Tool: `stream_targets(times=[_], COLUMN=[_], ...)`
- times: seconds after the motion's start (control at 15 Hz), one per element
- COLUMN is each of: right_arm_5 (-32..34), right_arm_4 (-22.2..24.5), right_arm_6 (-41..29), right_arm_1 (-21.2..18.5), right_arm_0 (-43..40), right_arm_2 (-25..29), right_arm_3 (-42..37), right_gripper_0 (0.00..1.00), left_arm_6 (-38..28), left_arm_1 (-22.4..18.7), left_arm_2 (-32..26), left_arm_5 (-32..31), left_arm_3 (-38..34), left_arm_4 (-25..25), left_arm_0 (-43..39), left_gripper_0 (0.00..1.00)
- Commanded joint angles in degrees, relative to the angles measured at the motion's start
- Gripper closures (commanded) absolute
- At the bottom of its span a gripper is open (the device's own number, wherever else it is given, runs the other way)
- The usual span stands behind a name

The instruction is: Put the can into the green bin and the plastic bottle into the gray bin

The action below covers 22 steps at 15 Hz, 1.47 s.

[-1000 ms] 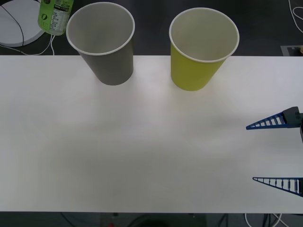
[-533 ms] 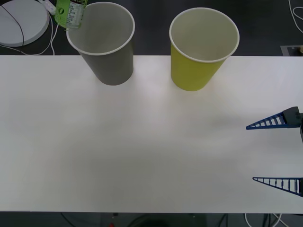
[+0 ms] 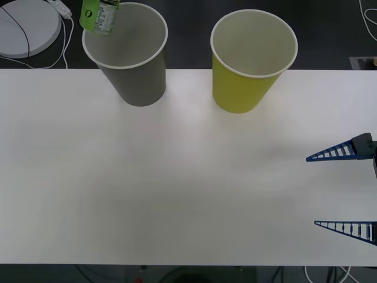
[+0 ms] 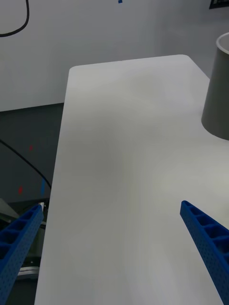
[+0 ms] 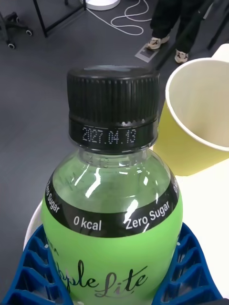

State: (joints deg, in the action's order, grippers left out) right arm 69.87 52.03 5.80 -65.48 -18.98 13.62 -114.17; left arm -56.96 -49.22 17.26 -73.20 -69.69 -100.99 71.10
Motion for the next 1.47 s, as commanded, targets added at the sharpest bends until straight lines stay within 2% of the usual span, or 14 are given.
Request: stream_targets(times=[0.07, 0.6, 0.67, 0.73, 1.47], right_arm_5=[0.0, 0.0, 0.0, 0.0, 0.0], right_arm_4=[0.0, 0.0, 0.0, 0.0, 0.0], right_arm_6=[0.0, 0.0, 0.0, 0.0, 0.0], right_arm_1=[0.0, 0.0, 0.0, 0.0, 0.0], right_arm_0=[0.0, 0.0, 0.0, 0.0, 0.0], right_arm_2=[0.0, 0.0, 0.0, 0.0, 0.0], right_arm_3=[0.0, 0.0, 0.0, 0.0, 0.0], right_gripper_0=[0.0, 0.0, 0.0, 0.0, 0.0], left_arm_6=[0.0, 0.3, 0.4, 0.4, 0.6], left_arm_1=[0.1, 0.0, 0.0, 0.0, -0.5], left_arm_2=[0.9, 1.6, 1.6, 1.6, 1.6], left_arm_5=[0.0, -0.1, -0.1, -0.1, -0.8], left_arm_3=[0.0, 0.0, 0.0, 0.0, 0.0], left_arm_4=[0.5, 0.8, 0.7, 0.7, 1.2], left_arm_0=[0.0, 0.0, 0.0, 0.0, -0.1], left_gripper_0=[1.0, 0.98, 0.32, 0.0, 0.0])
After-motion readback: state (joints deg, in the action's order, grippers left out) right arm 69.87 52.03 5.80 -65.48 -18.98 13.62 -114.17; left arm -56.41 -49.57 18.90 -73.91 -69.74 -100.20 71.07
